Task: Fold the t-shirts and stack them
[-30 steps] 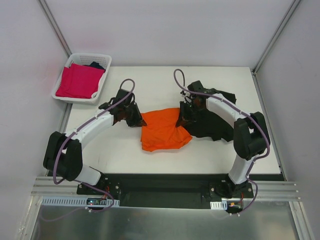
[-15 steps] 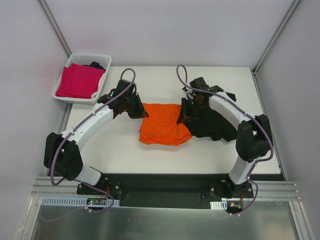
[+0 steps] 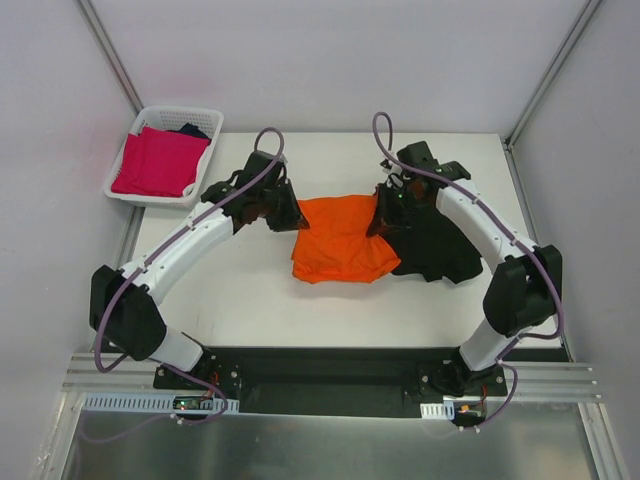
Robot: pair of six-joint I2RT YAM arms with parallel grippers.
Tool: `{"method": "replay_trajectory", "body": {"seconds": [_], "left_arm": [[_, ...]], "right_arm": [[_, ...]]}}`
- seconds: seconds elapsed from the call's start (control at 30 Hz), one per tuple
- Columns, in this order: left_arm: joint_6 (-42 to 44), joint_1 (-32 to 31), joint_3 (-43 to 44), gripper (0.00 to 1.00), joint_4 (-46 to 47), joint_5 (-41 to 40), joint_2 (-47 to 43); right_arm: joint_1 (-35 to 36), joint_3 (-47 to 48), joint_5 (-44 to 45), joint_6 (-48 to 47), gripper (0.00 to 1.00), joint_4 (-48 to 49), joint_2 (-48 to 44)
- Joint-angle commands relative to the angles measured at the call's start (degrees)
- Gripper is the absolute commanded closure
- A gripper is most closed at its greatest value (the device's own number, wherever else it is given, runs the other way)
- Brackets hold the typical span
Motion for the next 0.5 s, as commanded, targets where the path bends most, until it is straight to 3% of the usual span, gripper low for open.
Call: {"method": "replay_trajectory", "body": {"seconds": [0.0,0.47], "left_arm": [[0.3,-2.1,4.6,0.98,-1.6,-1.4,1.1],[1.3,-4.9,14.4,0.98,-1.8,0.8,12.2]], "right_arm": [[-2.3,2.5,3.8,-1.6,0.99,-4.4,-5.0],[-11.4,-0.8,5.4,-4.1,0.99,-7.9,-11.1]]}}
